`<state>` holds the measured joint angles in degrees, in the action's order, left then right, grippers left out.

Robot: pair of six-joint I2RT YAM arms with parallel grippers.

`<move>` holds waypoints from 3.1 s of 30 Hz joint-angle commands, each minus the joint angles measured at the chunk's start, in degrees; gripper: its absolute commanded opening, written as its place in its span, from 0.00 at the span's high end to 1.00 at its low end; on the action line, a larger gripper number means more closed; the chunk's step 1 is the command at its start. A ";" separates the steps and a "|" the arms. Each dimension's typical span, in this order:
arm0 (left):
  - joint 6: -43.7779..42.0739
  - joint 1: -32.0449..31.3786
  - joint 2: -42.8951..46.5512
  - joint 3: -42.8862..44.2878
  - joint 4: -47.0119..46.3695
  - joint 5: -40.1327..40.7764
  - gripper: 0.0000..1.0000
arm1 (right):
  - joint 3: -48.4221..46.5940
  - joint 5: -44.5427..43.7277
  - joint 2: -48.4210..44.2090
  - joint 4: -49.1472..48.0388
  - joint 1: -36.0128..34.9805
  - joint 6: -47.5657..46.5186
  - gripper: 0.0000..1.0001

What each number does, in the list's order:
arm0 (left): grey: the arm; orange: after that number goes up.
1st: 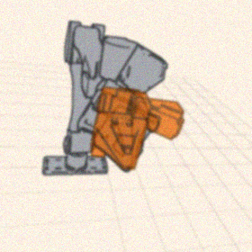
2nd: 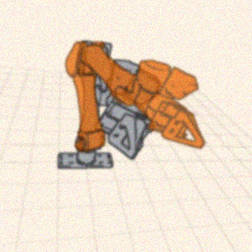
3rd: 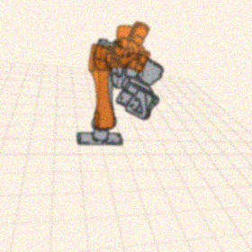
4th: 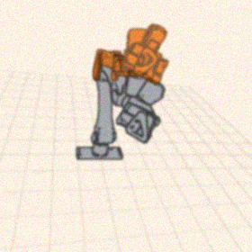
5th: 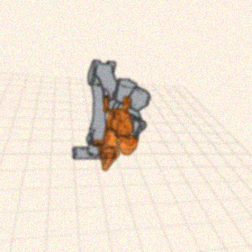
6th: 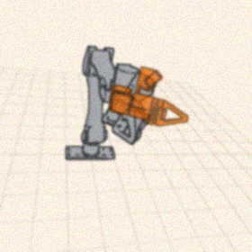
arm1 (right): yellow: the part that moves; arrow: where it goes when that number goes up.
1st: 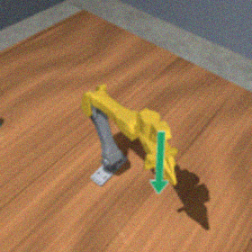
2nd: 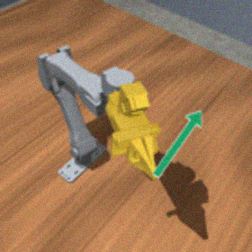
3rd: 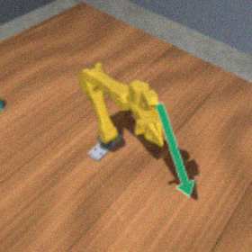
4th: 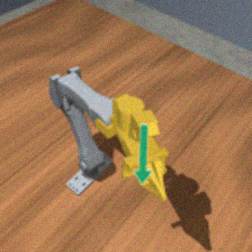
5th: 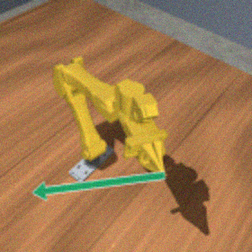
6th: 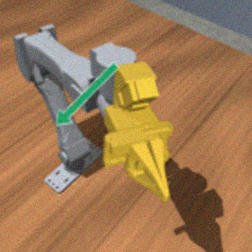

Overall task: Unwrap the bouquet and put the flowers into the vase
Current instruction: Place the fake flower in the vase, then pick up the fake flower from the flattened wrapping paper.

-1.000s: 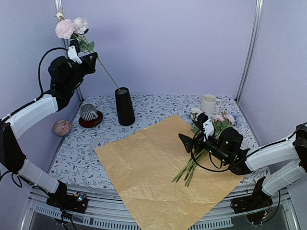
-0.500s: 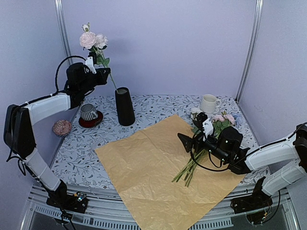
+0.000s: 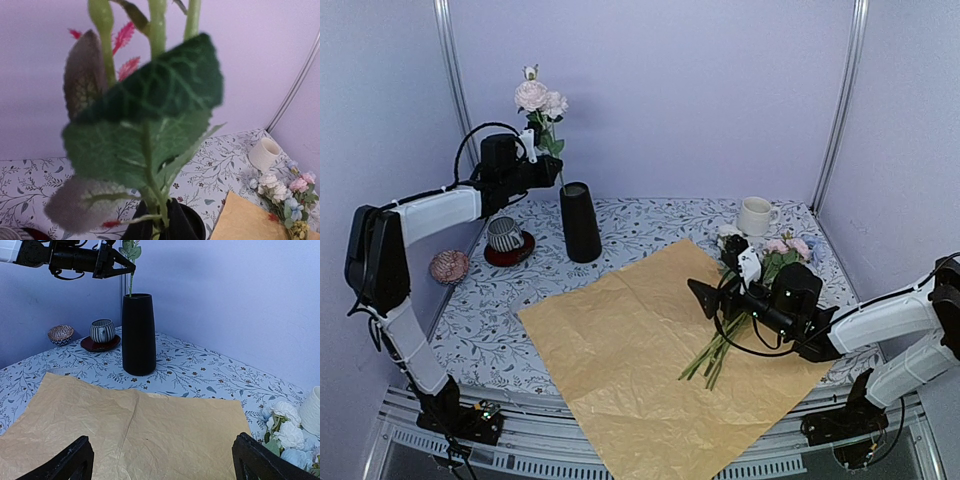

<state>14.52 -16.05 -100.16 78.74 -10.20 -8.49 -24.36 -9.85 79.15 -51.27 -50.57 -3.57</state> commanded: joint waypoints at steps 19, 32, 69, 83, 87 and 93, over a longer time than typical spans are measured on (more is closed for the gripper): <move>1.17 -0.64 -6.29 7.03 12.82 -1.01 0.37 | -2.96 0.82 2.10 1.45 0.20 1.36 0.01; 2.63 -0.91 0.97 -1.73 9.65 -1.83 0.08 | -2.99 0.52 2.03 1.65 0.19 1.28 0.01; -8.05 -32.21 27.32 -36.27 -12.98 17.95 0.03 | -5.47 -7.29 3.38 3.92 0.17 5.64 0.01; -7.07 -33.12 17.55 -43.80 -34.82 18.46 0.02 | -11.72 -14.22 3.98 14.58 -1.97 11.22 0.01; -9.12 -33.42 18.41 -46.26 -35.80 17.65 0.02 | -11.23 -14.50 3.77 13.36 -3.00 7.53 0.01; -10.85 -34.82 19.27 -47.21 -36.08 20.04 0.02 | -11.22 -12.68 3.12 13.00 -3.31 7.61 0.01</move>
<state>5.56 -49.50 -82.13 31.64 -43.16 8.93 -35.22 -22.79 82.59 -38.17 -53.60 4.21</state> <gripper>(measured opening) 0.982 0.987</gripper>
